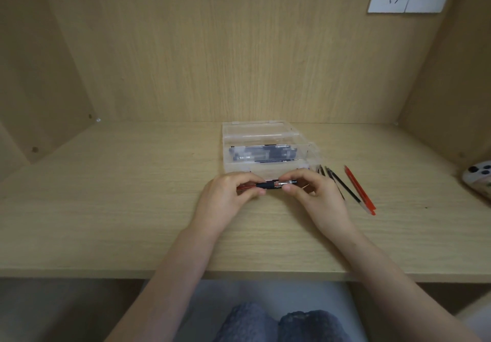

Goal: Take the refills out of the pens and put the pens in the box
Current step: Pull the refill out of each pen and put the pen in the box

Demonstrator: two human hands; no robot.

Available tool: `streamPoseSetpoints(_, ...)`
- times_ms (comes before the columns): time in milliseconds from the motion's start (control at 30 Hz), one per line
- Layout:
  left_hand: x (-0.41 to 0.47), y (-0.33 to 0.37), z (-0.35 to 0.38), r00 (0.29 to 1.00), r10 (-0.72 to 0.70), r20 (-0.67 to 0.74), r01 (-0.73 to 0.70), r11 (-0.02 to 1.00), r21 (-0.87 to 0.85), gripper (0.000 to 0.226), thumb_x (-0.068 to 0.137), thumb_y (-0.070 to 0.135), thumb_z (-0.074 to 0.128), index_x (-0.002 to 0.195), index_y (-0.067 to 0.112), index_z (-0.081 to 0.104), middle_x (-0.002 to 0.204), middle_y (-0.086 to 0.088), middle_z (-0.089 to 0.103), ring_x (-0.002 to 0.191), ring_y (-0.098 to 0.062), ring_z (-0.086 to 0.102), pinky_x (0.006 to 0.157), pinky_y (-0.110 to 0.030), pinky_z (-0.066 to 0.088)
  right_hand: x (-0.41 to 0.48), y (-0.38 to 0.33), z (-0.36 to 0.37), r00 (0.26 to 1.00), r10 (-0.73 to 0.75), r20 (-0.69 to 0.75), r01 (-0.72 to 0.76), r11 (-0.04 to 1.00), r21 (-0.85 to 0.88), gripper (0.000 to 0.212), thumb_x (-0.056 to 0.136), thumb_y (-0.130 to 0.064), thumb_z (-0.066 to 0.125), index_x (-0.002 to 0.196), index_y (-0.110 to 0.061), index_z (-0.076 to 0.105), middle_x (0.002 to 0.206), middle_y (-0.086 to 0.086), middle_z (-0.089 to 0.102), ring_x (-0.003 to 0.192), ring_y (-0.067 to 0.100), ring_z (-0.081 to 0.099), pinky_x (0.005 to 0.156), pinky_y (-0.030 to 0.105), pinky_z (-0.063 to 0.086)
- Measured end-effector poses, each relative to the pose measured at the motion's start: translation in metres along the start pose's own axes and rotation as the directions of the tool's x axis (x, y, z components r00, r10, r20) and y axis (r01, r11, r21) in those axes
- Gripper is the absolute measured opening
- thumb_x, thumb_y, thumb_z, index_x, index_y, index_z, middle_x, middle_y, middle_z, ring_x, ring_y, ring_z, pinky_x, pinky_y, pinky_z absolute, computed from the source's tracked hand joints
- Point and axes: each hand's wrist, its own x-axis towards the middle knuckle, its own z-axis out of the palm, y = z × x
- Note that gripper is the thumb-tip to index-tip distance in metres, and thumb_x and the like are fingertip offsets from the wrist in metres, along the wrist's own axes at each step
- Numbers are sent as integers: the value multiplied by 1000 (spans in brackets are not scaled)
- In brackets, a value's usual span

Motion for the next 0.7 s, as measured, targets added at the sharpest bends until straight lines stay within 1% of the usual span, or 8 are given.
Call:
streamPoseSetpoints(67, 0, 1, -1, 1000, -12, 9, 12, 999, -31, 18, 75, 32, 74, 92, 35, 72, 77, 14, 71, 70, -4, 62, 75, -36, 51, 2, -5, 1, 999, -24, 36, 24, 1000, -11, 14, 83, -7, 67, 88, -19, 69, 81, -12, 66, 72, -6, 56, 69, 6, 38)
streamPoseSetpoints(133, -1, 3, -3, 1000, -11, -9, 10, 998, -62, 17, 75, 29, 74, 92, 33, 73, 72, 16, 69, 64, 2, 59, 72, -31, 50, 8, -10, -1, 997, -47, 66, 50, 997, -53, 11, 82, -7, 68, 88, -16, 70, 81, -12, 67, 74, -6, 57, 70, 6, 38)
streamPoseSetpoints(200, -2, 5, -4, 1000, -7, -29, 6, 999, -53, 17, 76, 27, 73, 92, 30, 73, 73, 16, 69, 67, 2, 59, 71, -26, 47, 12, -11, -5, 994, -52, 99, 59, 996, -63, 10, 82, -10, 68, 88, -18, 71, 83, -12, 69, 80, -3, 60, 74, 7, 40)
streamPoseSetpoints(333, -4, 5, -4, 1000, 1, 7, -2, 998, 61, 20, 77, 31, 71, 97, 30, 73, 88, 8, 73, 79, -10, 63, 74, -26, 45, 8, -3, -5, 990, -43, 133, 48, 998, -33, 16, 82, -8, 69, 86, -23, 70, 81, -9, 68, 77, -2, 58, 74, 10, 40)
streamPoseSetpoints(467, -3, 5, -2, 1000, 1, 2, -1, 998, 67, 21, 78, 32, 71, 98, 29, 73, 87, 9, 73, 79, -10, 63, 74, -25, 45, 7, 0, -5, 990, -42, 132, 43, 999, -5, 19, 82, -7, 68, 84, -26, 69, 83, -6, 69, 80, 4, 59, 77, 13, 42)
streamPoseSetpoints(600, -4, 8, -1, 1000, 5, 6, -6, 1000, 28, 18, 79, 31, 69, 97, 30, 72, 78, 11, 72, 76, -9, 64, 76, -31, 49, 8, -1, -4, 991, -51, 124, 47, 998, 41, 19, 83, -7, 67, 85, -25, 68, 84, -8, 69, 82, 3, 60, 79, 15, 42)
streamPoseSetpoints(667, -2, 11, 3, 1000, 16, -26, -15, 1000, 22, 15, 79, 31, 69, 94, 28, 72, 79, 11, 71, 77, -8, 63, 76, -33, 49, 9, -1, -4, 996, -43, 77, 38, 997, 66, 19, 83, -8, 67, 90, -26, 67, 88, -10, 68, 84, 3, 60, 80, 15, 43)
streamPoseSetpoints(700, -1, 13, 4, 999, 16, -48, -16, 1000, 13, 14, 79, 30, 70, 93, 28, 71, 81, 11, 70, 78, -7, 63, 76, -32, 49, 9, -1, -4, 998, -29, 47, 26, 997, 78, 21, 82, -11, 68, 98, -25, 66, 92, -9, 68, 85, 3, 61, 80, 15, 44)
